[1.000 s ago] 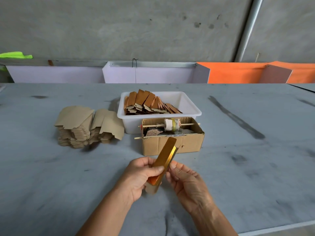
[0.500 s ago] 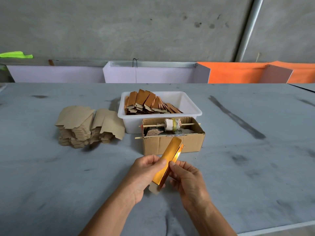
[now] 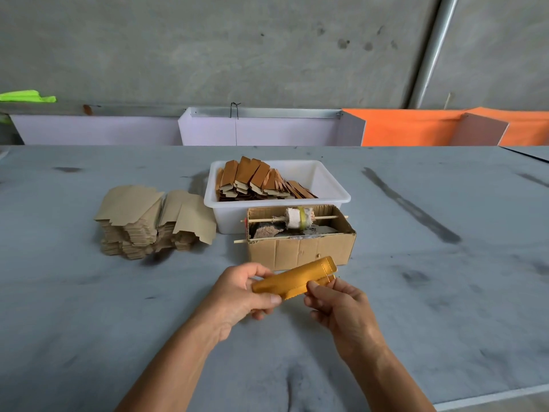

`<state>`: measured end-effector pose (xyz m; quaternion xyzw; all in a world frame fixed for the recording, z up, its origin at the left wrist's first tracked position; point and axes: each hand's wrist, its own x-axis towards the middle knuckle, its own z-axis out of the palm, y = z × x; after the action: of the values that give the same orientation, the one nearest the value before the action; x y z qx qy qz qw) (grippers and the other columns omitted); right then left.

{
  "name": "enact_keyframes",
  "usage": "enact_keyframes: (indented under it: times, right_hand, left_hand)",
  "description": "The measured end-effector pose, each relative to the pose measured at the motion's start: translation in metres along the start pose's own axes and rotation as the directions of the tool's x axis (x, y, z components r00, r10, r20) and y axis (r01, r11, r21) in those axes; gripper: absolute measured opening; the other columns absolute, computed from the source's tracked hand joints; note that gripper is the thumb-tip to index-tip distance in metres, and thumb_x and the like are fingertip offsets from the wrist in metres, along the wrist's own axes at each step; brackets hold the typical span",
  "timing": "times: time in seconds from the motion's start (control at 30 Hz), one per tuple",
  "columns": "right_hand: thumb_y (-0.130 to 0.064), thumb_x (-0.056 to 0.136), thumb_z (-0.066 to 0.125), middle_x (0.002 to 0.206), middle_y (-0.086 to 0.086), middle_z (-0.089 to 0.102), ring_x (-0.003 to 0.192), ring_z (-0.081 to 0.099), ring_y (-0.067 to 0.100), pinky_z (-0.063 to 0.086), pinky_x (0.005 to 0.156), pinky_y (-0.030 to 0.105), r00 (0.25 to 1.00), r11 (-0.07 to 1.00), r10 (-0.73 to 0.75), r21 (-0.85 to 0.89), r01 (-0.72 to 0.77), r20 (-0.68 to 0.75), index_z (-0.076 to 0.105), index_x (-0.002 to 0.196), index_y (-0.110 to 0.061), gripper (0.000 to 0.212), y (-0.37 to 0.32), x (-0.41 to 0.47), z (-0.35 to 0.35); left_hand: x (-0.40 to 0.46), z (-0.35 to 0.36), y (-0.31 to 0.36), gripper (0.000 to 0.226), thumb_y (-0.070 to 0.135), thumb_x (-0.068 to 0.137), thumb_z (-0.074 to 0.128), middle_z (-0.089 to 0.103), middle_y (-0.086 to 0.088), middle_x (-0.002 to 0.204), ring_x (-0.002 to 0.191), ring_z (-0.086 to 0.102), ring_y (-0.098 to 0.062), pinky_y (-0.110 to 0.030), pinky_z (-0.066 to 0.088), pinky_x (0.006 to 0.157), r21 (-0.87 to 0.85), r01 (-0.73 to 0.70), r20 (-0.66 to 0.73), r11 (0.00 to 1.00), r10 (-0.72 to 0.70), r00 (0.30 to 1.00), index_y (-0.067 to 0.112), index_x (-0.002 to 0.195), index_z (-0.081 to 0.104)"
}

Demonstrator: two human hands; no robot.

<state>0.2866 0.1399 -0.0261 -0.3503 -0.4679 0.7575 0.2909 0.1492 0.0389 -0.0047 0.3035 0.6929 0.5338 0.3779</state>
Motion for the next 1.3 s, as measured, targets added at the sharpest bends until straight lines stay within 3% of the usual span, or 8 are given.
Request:
enact_keyframes:
  times: [0.1, 0.23, 0.63, 0.83, 0.93, 1.03, 1.13, 1.3]
  right_hand:
    - [0.002, 0.082, 0.063, 0.062, 0.008, 0.062, 0.052, 0.062, 0.013, 0.045, 0.043, 0.020, 0.998, 0.989, 0.053, 0.142, -0.047, -0.043, 0.061, 0.079, -0.004, 0.008, 0.002, 0.000, 0.004]
    - [0.004, 0.083, 0.061, 0.064, 0.010, 0.061, 0.053, 0.064, 0.014, 0.048, 0.043, 0.019, 0.991, 0.957, 0.075, 0.286, -0.040, -0.112, 0.061, 0.082, 0.001, 0.004, 0.005, 0.001, 0.015]
    - [0.000, 0.087, 0.058, 0.066, 0.014, 0.069, 0.055, 0.068, 0.017, 0.051, 0.044, 0.022, 0.991, 0.955, 0.109, 0.286, -0.082, -0.080, 0.062, 0.079, 0.000, 0.009, -0.001, 0.003, 0.026]
    - [-0.002, 0.088, 0.060, 0.065, 0.010, 0.070, 0.056, 0.067, 0.014, 0.051, 0.046, 0.021, 0.994, 0.991, 0.051, 0.126, -0.039, -0.096, 0.062, 0.082, -0.002, 0.006, -0.016, 0.010, 0.028]
    - [-0.009, 0.086, 0.066, 0.067, 0.006, 0.072, 0.055, 0.066, 0.011, 0.049, 0.046, 0.021, 0.992, 0.994, -0.019, -0.107, 0.006, -0.124, 0.067, 0.078, -0.004, 0.010, -0.024, 0.014, 0.027]
    - [-0.014, 0.085, 0.067, 0.067, 0.002, 0.070, 0.057, 0.063, 0.010, 0.046, 0.050, 0.023, 0.952, 0.910, -0.224, -0.395, 0.127, -0.210, 0.070, 0.073, -0.011, 0.012, -0.034, 0.020, 0.018]
    - [-0.010, 0.082, 0.068, 0.055, -0.006, 0.062, 0.053, 0.052, 0.011, 0.039, 0.051, 0.025, 0.883, 0.819, -0.416, -0.511, 0.261, -0.216, 0.069, 0.065, -0.019, 0.020, -0.052, 0.033, 0.008]
    - [-0.014, 0.081, 0.067, 0.049, -0.016, 0.054, 0.046, 0.044, 0.005, 0.032, 0.045, 0.021, 0.837, 0.605, -0.532, -0.748, 0.273, -0.125, 0.075, 0.074, -0.021, 0.012, -0.081, 0.064, 0.005]
  left_hand:
    - [0.004, 0.003, -0.002, 0.030, -0.013, 0.073, 0.069, 0.063, -0.010, 0.064, 0.046, 0.060, -0.012, -0.019, 0.049, 0.044, -0.292, 0.004, -0.145, 0.956, -0.048, 0.988, 0.006, 0.094, 0.060]
    - [0.008, 0.022, -0.010, 0.013, -0.011, 0.077, 0.064, 0.062, -0.005, 0.055, 0.044, 0.059, -0.009, -0.016, 0.048, 0.043, -0.641, 0.049, -0.116, 0.766, -0.160, 0.980, 0.002, 0.078, 0.060]
    - [0.019, 0.034, -0.009, 0.012, -0.003, 0.084, 0.060, 0.066, -0.009, 0.056, 0.048, 0.064, -0.015, -0.023, 0.054, 0.046, -0.709, -0.048, -0.203, 0.704, -0.140, 0.969, 0.003, 0.074, 0.059]
    - [0.029, 0.027, -0.005, 0.007, -0.007, 0.083, 0.060, 0.069, -0.017, 0.063, 0.055, 0.069, -0.022, -0.026, 0.056, 0.051, -0.636, -0.108, -0.227, 0.764, -0.051, 0.972, -0.004, 0.077, 0.062]
    - [0.034, 0.026, -0.005, 0.004, -0.005, 0.083, 0.061, 0.070, -0.019, 0.068, 0.060, 0.070, -0.025, -0.027, 0.057, 0.052, -0.629, -0.166, -0.287, 0.759, -0.028, 0.958, -0.004, 0.080, 0.063]
    - [0.039, 0.025, -0.007, 0.006, -0.007, 0.083, 0.061, 0.070, -0.017, 0.064, 0.059, 0.070, -0.025, -0.026, 0.056, 0.051, -0.650, -0.196, -0.333, 0.734, -0.043, 0.942, -0.003, 0.078, 0.061]
    - [0.042, 0.023, -0.011, 0.007, -0.007, 0.081, 0.063, 0.069, -0.019, 0.065, 0.060, 0.070, -0.027, -0.027, 0.057, 0.052, -0.653, -0.185, -0.343, 0.734, -0.068, 0.937, -0.004, 0.075, 0.062]
    - [0.044, 0.024, -0.020, 0.011, -0.008, 0.081, 0.063, 0.069, -0.021, 0.066, 0.059, 0.069, -0.028, -0.027, 0.057, 0.053, -0.647, -0.167, -0.335, 0.744, -0.081, 0.939, -0.004, 0.071, 0.063]
